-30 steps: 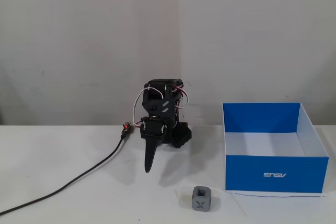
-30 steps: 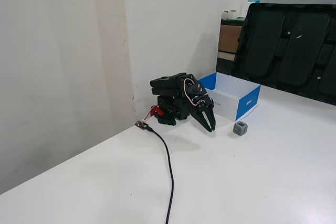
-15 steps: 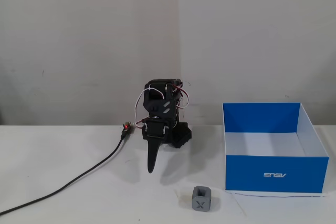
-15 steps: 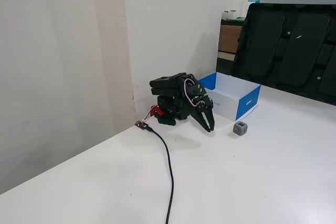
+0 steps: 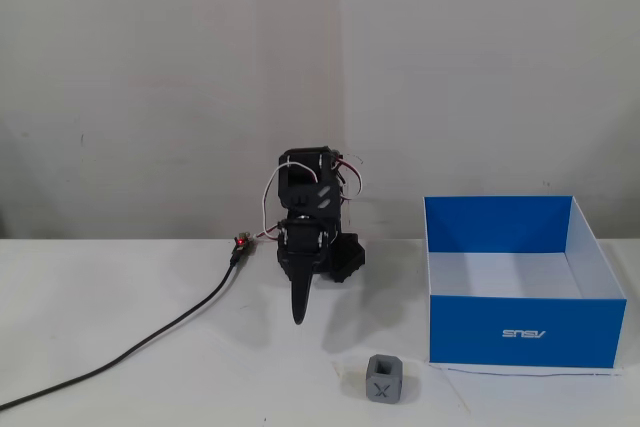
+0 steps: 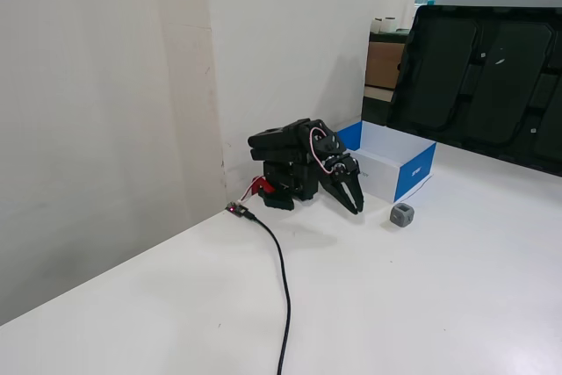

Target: Pick the gray block and keep it in the box.

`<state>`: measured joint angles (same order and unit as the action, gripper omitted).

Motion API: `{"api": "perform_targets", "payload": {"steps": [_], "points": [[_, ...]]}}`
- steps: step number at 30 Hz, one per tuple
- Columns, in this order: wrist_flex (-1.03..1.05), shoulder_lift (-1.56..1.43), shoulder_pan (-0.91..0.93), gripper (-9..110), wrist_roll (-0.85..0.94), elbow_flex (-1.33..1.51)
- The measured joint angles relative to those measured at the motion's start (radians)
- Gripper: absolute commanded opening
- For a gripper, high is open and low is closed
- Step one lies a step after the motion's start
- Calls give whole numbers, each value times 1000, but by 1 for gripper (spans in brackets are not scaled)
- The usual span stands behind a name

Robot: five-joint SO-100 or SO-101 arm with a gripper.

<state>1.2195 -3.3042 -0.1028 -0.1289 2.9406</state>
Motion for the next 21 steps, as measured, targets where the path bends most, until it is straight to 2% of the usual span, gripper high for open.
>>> {"api": "perform_targets", "payload": {"steps": [7,21], "points": [[-60,83,-25,0,-41,-75],[-132,571,-95,0,-184,-339]]}}
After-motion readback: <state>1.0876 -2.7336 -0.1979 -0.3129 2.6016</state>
